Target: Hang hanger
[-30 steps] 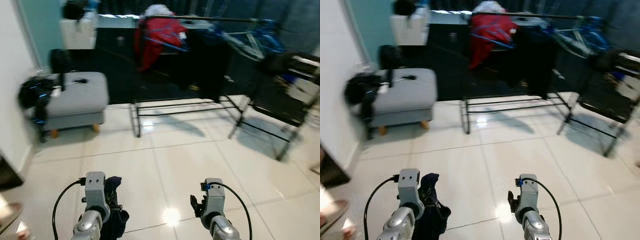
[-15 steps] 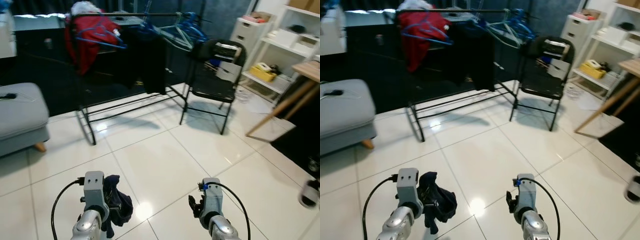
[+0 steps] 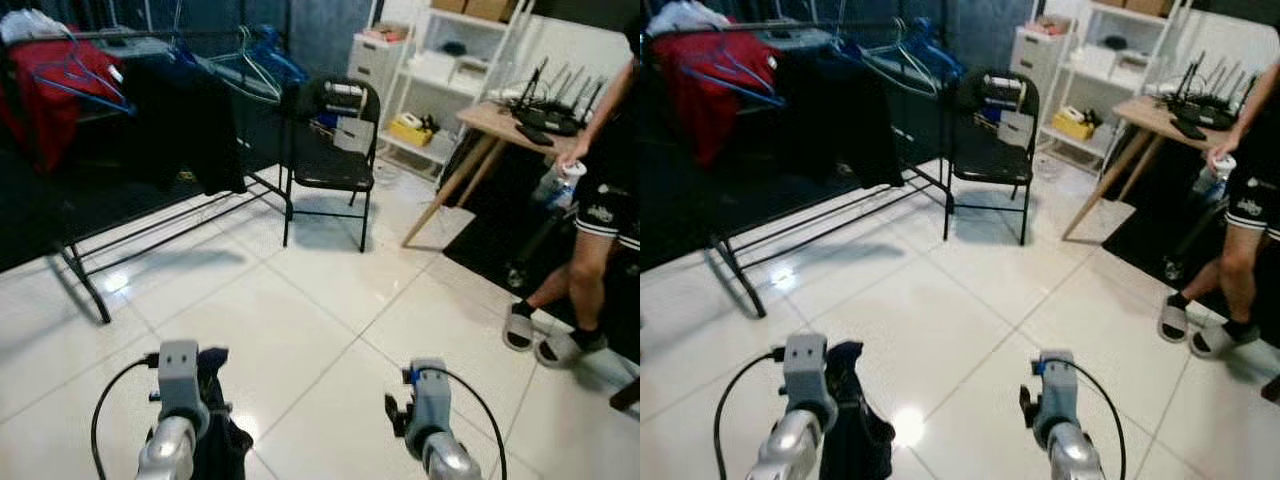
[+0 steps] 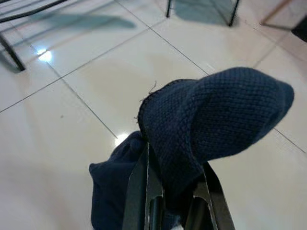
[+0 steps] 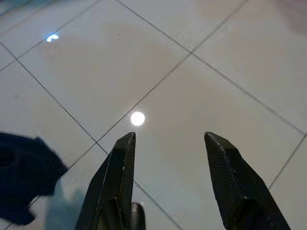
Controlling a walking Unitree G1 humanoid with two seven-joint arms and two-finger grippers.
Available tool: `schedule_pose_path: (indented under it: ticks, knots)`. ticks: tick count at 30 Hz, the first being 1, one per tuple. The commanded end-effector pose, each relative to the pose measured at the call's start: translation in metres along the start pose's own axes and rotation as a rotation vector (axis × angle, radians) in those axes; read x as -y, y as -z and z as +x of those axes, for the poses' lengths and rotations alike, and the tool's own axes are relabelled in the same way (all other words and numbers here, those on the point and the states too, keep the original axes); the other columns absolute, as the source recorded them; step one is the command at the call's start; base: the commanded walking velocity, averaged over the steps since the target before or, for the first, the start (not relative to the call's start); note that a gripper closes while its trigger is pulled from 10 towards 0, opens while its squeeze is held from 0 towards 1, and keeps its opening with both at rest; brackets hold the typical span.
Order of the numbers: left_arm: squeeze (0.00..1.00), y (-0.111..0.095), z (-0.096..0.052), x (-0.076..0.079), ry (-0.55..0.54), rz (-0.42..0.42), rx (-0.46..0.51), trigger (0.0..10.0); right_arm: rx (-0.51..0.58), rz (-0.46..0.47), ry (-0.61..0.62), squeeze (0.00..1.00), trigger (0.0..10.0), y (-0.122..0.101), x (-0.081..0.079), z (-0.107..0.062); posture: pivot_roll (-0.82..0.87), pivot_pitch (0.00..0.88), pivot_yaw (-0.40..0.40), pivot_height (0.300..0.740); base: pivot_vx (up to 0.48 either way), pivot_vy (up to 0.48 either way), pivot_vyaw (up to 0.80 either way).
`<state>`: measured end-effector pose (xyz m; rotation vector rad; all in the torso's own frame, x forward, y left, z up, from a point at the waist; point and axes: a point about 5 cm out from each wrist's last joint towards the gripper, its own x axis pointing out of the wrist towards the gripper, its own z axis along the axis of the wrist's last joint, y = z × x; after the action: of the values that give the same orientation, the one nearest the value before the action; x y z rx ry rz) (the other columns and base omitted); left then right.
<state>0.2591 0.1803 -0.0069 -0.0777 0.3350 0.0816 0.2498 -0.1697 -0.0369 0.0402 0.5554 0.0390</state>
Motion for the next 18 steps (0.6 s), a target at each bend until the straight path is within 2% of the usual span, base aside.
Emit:
schedule_pose_path:
  ticks: [1,7,12,18]
  knots:
    - [0.00,-0.003,0.002,0.005,0.014,-0.013,0.008,10.0,0.005,-0.013,0.009,0.00,10.0,-0.003,0.004,0.001,-0.04,0.005,-0.096,0.740,0.000,0.000,-0.80]
    - [0.00,0.008,-0.002,0.014,0.059,0.000,-0.037,10.0,0.011,-0.026,-0.005,0.00,10.0,-0.006,0.001,0.002,-0.03,0.017,-0.107,0.740,0.000,0.000,-0.80]
    - [0.00,0.011,-0.004,0.015,0.068,0.007,-0.049,10.0,0.005,-0.031,-0.004,0.00,10.0,-0.005,0.002,0.002,-0.03,0.019,-0.109,0.740,0.000,0.000,-0.80]
    - [0.00,0.005,0.002,0.006,0.037,0.025,-0.055,10.0,-0.016,-0.033,-0.005,0.00,10.0,-0.004,-0.003,0.003,0.00,0.009,-0.121,0.740,0.000,0.000,-0.80]
